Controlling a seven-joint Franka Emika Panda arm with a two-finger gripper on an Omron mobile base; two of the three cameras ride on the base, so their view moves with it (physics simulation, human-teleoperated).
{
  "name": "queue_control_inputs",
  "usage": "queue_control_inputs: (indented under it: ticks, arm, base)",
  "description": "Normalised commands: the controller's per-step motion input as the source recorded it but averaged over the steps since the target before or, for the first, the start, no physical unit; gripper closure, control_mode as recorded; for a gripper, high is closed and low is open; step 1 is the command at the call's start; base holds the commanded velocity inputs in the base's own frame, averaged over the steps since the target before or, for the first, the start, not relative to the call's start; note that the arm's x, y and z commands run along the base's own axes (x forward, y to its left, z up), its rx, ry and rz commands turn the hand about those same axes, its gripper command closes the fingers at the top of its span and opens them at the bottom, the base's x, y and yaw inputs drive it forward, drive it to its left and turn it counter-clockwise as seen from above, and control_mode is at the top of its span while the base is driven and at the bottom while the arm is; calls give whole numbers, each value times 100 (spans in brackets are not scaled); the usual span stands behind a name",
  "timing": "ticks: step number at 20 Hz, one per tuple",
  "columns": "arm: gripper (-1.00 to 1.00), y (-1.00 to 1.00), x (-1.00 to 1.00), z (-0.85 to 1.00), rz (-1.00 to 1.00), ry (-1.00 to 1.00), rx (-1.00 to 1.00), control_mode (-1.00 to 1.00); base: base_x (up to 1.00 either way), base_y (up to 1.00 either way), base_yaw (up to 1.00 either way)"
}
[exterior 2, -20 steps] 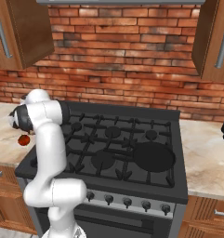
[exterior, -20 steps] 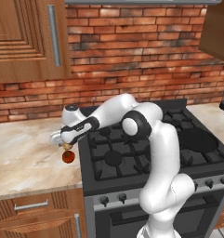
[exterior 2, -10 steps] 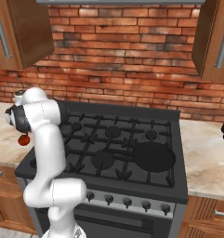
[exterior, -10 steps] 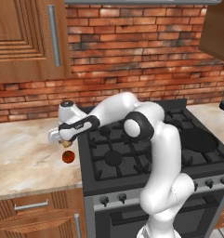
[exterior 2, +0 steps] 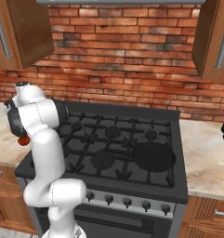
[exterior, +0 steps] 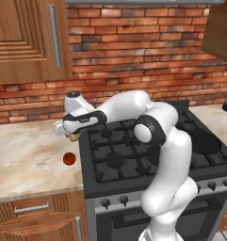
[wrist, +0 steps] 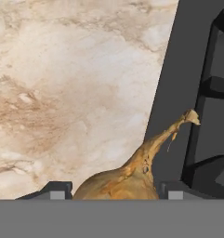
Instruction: Place the pan on the front right burner on the stove. Then place the tomato and the onion in the pan and turn on the front right burner.
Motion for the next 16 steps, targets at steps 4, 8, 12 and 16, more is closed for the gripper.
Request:
queue_control_inputs:
  ticks: [4, 8, 12, 16]
  arm:
    - [100, -45, -16, 38, -3, 0, 0, -100]
    - [100, -62, -18, 33, -3, 0, 0, -100]
    - [100, -63, -12, 19, -3, 0, 0, -100]
    - [100, -69, -3, 12, -3, 0, 0, -100]
  base:
    - [0, 0, 0]
    - [0, 0, 0]
    - [0, 0, 0]
    - [0, 0, 0]
